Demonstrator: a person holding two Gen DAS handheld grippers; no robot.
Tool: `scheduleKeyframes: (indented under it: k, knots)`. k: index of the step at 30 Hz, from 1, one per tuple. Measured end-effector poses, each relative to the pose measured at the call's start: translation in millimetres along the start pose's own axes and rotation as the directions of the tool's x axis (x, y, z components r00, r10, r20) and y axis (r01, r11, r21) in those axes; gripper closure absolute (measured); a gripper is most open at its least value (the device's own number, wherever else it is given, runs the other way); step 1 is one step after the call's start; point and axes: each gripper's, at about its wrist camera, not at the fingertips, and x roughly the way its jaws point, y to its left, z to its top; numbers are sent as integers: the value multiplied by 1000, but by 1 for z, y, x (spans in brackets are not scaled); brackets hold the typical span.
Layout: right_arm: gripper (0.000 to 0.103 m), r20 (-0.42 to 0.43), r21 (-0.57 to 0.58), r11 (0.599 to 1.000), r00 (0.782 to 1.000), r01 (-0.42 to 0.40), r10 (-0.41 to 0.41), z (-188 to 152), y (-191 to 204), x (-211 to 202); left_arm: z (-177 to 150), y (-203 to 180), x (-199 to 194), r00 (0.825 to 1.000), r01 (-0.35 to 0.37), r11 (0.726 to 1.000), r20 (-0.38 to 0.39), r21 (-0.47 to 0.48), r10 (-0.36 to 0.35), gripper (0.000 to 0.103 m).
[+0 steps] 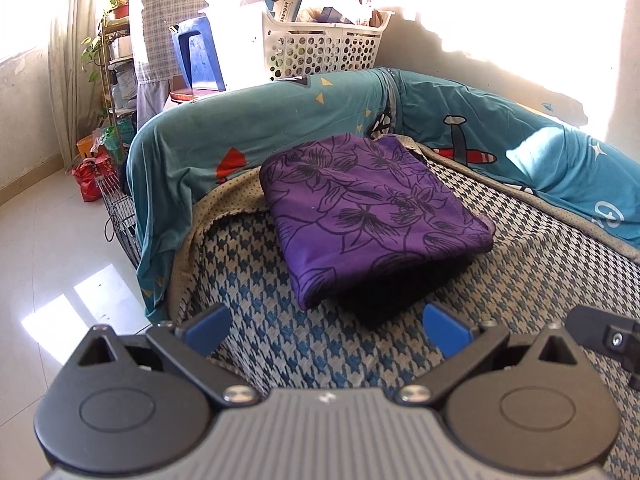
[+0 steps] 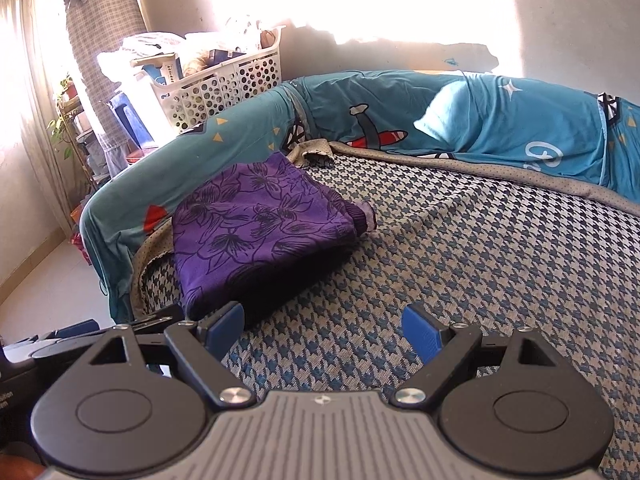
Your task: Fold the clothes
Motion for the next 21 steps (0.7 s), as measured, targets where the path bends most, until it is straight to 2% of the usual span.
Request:
scheduleKeyframes:
  k: [8, 21]
  knots:
    - [17, -10, 21, 1000, 1000, 7, -6, -3, -7, 4, -8, -27, 2, 997, -78, 991, 16, 112, 77, 0]
    - [17, -25, 54, 999, 1000, 8, -6, -4, -11, 4, -9, -27, 7, 994, -102, 991, -16, 86, 104, 0]
